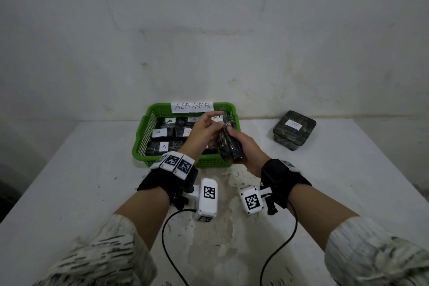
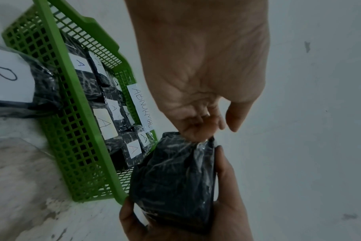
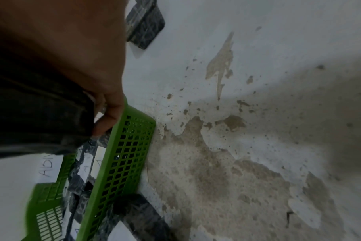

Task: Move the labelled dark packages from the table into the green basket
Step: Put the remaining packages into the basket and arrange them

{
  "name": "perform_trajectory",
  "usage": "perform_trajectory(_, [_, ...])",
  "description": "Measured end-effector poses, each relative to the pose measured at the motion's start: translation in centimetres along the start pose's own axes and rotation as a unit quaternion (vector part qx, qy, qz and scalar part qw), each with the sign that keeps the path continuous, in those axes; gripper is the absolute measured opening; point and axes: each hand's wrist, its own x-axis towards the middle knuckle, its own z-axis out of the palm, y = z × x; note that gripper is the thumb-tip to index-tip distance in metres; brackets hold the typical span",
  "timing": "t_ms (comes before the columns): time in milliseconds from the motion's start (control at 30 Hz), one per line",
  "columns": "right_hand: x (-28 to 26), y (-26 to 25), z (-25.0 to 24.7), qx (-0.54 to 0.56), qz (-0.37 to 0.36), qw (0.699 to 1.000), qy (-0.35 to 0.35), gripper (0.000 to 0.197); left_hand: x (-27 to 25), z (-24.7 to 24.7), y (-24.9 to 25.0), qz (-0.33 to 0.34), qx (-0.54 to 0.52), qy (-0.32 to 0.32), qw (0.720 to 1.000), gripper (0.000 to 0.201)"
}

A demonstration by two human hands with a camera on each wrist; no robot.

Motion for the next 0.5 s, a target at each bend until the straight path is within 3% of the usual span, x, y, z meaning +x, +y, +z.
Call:
perform_trajectory(100, [0.1, -0.1, 0.5, 0.024, -0.017, 0.999, -0.017, 0.043, 0.1, 0.0, -0.3, 0.024, 0.047, 0.032, 0.998, 0.03])
perform_trajectory(267, [0.1, -0.1, 0.5, 0.073, -0.003, 0.995, -0.069, 0.03, 0.0, -0.4, -0.7, -0.001, 0.039, 0.039, 0.998, 0.025])
perform_trajectory(500, [0.0, 0.0, 0.3, 0.085, -0.001, 0.994, -0.065, 0.028, -0.4, -0.6, -1.8, -0.021, 0.028, 0.007, 0.999, 0.031])
